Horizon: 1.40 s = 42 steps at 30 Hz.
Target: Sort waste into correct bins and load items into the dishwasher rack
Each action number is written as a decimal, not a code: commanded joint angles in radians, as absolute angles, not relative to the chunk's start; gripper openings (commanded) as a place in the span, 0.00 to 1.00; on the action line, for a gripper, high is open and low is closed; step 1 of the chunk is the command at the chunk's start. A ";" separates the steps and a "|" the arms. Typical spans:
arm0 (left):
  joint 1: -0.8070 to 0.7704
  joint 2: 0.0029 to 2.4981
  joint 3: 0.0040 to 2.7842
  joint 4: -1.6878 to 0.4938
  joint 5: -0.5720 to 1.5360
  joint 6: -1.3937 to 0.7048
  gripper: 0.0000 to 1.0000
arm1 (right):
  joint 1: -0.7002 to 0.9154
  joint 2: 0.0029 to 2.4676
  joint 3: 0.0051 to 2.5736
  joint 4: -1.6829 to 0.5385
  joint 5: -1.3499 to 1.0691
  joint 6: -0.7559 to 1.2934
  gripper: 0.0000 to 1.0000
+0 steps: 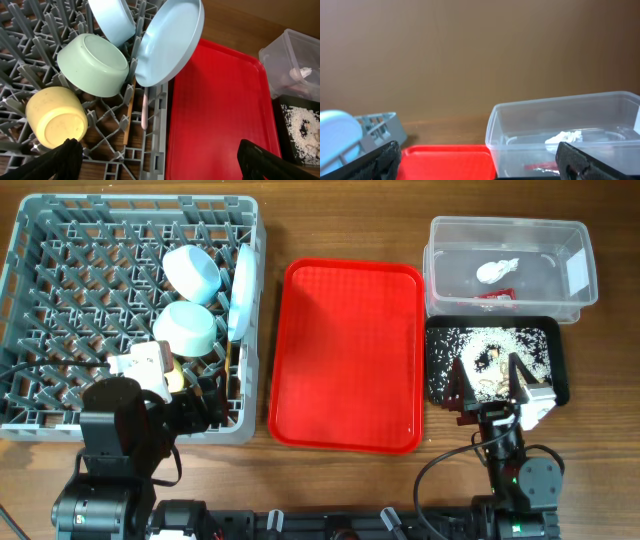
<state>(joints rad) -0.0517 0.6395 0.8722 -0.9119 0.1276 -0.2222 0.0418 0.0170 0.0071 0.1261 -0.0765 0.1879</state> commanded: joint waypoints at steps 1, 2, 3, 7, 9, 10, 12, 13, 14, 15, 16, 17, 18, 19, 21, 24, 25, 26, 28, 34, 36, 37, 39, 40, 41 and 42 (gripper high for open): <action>-0.056 0.636 0.863 -0.909 0.121 -0.209 1.00 | 0.049 0.002 0.005 -0.009 -0.065 0.132 1.00; -0.056 0.636 0.863 -0.909 0.121 -0.209 1.00 | 0.049 0.002 0.005 0.000 -0.065 0.128 1.00; -0.056 0.636 0.863 -0.909 0.121 -0.209 1.00 | 0.049 0.002 0.005 0.000 -0.064 0.131 1.00; -0.056 0.636 0.863 -0.909 0.121 -0.209 1.00 | 0.049 0.002 0.005 0.001 -0.064 0.132 1.00; -0.056 0.636 0.863 -0.909 0.121 -0.209 1.00 | 0.049 0.003 0.005 0.001 -0.064 0.131 1.00; -0.056 0.636 0.863 -0.909 0.121 -0.209 1.00 | 0.049 0.004 0.005 0.001 -0.064 0.131 1.00; -0.056 0.636 0.863 -0.909 0.121 -0.209 1.00 | 0.049 0.004 0.005 0.001 -0.064 0.132 1.00; -0.056 0.636 0.863 -0.909 0.121 -0.209 1.00 | 0.049 0.004 0.005 0.001 -0.064 0.132 1.00; -0.056 0.636 0.863 -0.909 0.121 -0.209 1.00 | 0.049 0.004 0.005 0.001 -0.064 0.131 1.00; -0.056 0.636 0.863 -0.909 0.121 -0.209 1.00 | 0.049 0.004 0.005 0.001 -0.064 0.131 1.00; -0.056 0.636 0.863 -0.909 0.121 -0.209 1.00 | 0.049 0.004 0.005 0.001 -0.064 0.131 1.00; -0.056 0.636 0.863 -0.909 0.121 -0.209 1.00 | 0.049 0.004 0.005 0.001 -0.064 0.132 1.00; -0.056 0.636 0.863 -0.909 0.121 -0.209 1.00 | 0.049 0.004 0.005 0.001 -0.064 0.132 1.00; -0.056 0.636 0.863 -0.909 0.121 -0.209 1.00 | 0.049 0.004 0.005 0.001 -0.064 0.132 1.00; -0.056 0.636 0.863 -0.909 0.121 -0.209 1.00 | 0.049 0.004 0.005 0.001 -0.064 0.131 1.00; -0.056 0.636 0.863 -0.909 0.121 -0.209 1.00 | 0.049 0.004 0.005 0.001 -0.064 0.132 1.00; -0.056 0.636 0.863 -0.909 0.121 -0.209 1.00 | 0.049 0.004 0.005 0.001 -0.064 0.132 1.00; -0.056 0.636 0.863 -0.909 0.121 -0.209 1.00 | 0.049 0.004 0.005 0.001 -0.064 0.131 1.00; -0.056 0.636 0.863 -0.909 0.121 -0.209 1.00 | 0.049 0.004 0.005 0.001 -0.064 0.131 1.00; -0.056 0.636 0.863 -0.909 0.121 -0.209 1.00 | 0.049 0.004 0.005 0.001 -0.064 0.131 1.00; -0.056 0.636 0.863 -0.909 0.121 -0.209 1.00 | 0.049 0.004 0.005 0.001 -0.064 0.131 1.00; -0.056 0.636 0.863 -0.909 0.121 -0.209 1.00 | 0.049 0.004 0.005 0.001 -0.064 0.132 1.00; -0.056 0.636 0.863 -0.909 0.121 -0.209 1.00 | 0.049 0.004 0.005 0.001 -0.064 0.132 1.00; -0.056 0.636 0.863 -0.911 0.121 -0.210 1.00 | 0.049 0.004 0.005 0.001 -0.064 0.132 1.00; -0.057 0.628 0.862 -0.921 0.116 -0.209 1.00 | 0.049 0.004 0.005 0.001 -0.064 0.131 1.00; -0.057 0.604 0.855 -0.929 0.099 -0.209 1.00 | 0.049 0.004 0.005 0.001 -0.064 0.132 1.00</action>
